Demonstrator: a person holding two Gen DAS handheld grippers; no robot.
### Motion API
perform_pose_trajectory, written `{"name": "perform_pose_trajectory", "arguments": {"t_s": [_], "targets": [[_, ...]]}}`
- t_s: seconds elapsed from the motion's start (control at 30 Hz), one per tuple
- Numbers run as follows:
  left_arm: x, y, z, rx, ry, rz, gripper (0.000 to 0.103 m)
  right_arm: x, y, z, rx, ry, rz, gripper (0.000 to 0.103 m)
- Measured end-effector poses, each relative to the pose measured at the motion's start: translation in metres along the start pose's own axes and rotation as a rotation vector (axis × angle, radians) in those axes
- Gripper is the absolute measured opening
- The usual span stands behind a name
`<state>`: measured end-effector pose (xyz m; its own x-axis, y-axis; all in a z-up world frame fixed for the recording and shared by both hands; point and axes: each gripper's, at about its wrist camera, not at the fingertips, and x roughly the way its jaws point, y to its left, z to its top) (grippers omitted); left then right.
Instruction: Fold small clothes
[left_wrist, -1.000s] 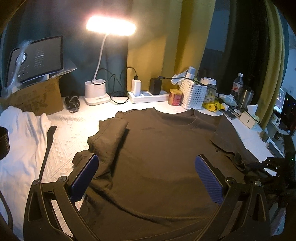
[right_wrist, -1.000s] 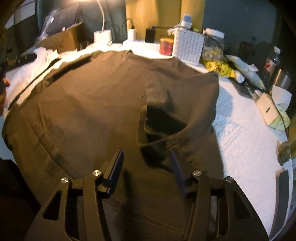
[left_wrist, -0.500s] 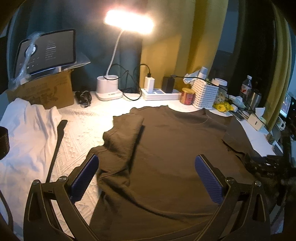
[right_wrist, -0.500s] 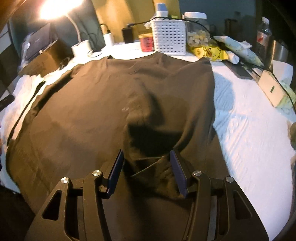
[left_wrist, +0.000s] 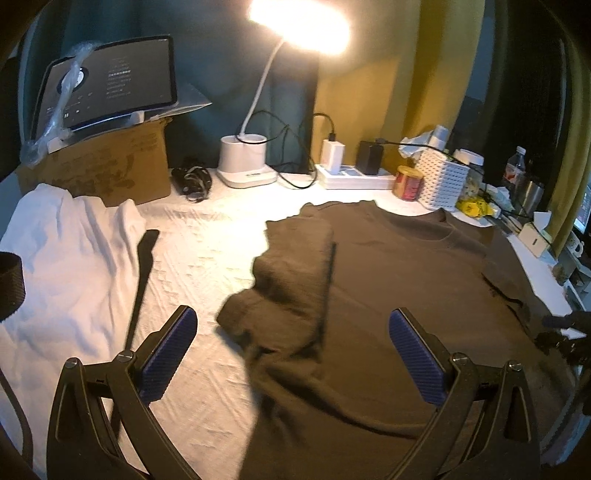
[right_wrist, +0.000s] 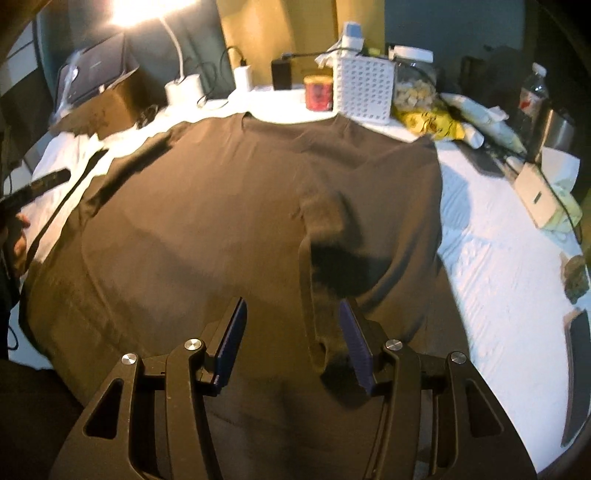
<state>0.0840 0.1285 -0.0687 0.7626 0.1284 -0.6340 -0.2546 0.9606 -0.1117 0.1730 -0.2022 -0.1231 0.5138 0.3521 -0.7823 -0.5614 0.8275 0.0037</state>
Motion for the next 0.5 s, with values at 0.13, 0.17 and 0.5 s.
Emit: {"name": "perform_pose_trajectory", "arguments": {"t_s": [0.13,0.17,0.5], "targets": [[0.012,0.013,0.006,0.008,0.022,-0.034,0.098,0.002,0.001,0.011,0.01,-0.027,-0.016,0.055],[0.015,0.015,0.008,0.014,0.028,-0.043,0.095,0.003,0.001,0.014,0.012,-0.031,-0.02,0.055],[0.083,0.023,0.037,0.086,0.137,-0.113,0.081,0.011,-0.003,0.029,0.038,-0.048,-0.04,0.055]]}}
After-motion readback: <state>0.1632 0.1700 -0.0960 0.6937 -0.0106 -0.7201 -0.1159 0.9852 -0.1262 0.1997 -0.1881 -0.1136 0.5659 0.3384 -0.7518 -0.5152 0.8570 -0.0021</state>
